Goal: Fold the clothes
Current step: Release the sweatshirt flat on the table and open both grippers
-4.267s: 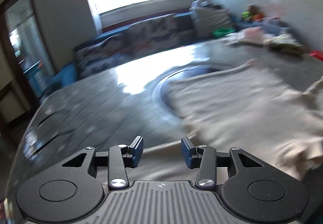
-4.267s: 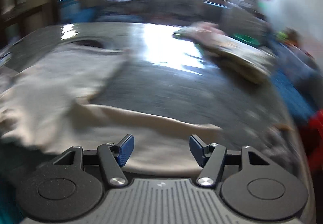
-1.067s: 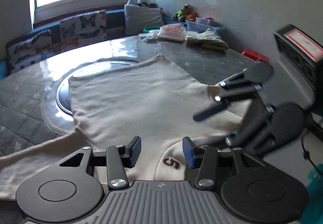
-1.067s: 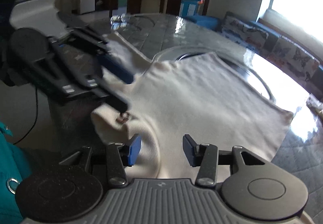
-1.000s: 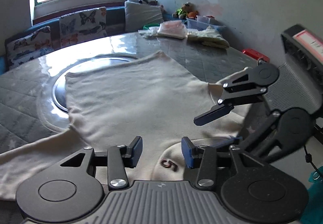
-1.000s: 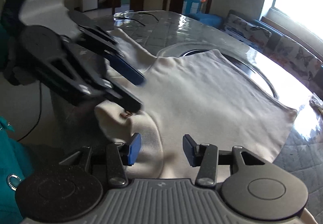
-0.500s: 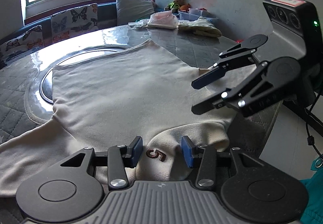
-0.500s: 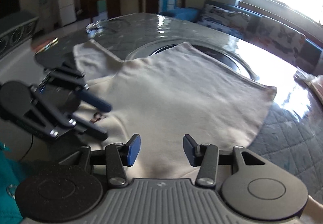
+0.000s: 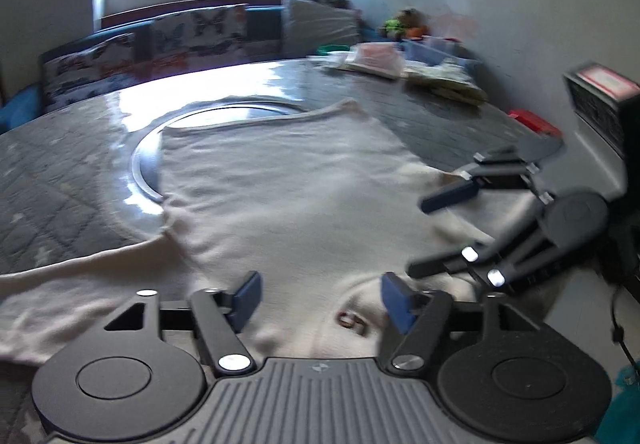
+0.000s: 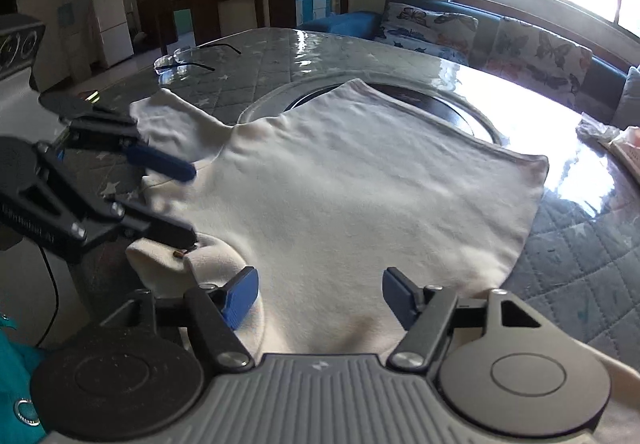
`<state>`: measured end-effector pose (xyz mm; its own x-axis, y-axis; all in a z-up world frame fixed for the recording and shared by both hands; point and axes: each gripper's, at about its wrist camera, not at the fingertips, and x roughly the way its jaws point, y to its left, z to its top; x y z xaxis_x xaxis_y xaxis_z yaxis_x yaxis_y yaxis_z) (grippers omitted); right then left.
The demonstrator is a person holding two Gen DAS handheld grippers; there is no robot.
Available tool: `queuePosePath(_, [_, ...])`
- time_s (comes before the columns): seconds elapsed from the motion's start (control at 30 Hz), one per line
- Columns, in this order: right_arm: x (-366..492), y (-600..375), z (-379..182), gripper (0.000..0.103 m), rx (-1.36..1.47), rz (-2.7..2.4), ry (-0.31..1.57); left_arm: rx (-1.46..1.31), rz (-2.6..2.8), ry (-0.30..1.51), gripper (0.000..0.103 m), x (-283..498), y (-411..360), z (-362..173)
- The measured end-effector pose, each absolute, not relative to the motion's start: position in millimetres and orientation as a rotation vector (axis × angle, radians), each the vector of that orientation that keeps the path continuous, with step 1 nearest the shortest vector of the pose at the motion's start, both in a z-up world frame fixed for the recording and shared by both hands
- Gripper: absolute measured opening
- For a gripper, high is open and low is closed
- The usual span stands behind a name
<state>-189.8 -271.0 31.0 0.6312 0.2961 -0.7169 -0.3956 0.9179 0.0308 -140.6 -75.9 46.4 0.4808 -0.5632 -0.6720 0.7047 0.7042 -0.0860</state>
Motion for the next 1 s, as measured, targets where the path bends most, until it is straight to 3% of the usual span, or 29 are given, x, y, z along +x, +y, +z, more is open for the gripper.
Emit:
queuePosePath(0.23, [-190.4, -264.7, 22.9, 0.081, -0.102, 0.382, 0.809, 0.157, -0.615, 0.776, 0.098, -125.1, -68.4, 50.7])
queuePosePath(0.33, [-190.7, -262.1, 21.2, 0.084, -0.094, 0.372, 0.811, 0.14, -0.565, 0.795, 0.103, -120.5, -66.7, 49.4])
queuePosePath(0.8, [-191.1, -256.3, 17.6, 0.102, -0.076, 0.371, 0.821, 0.117, -0.413, 0.946, 0.103, -104.5, -60.7, 27.4])
queuePosePath(1.0, [-192.2, -249.1, 15.5, 0.103, -0.117, 0.367, 0.826, 0.126, -0.395, 0.953, 0.103, -104.4, -62.4, 26.3])
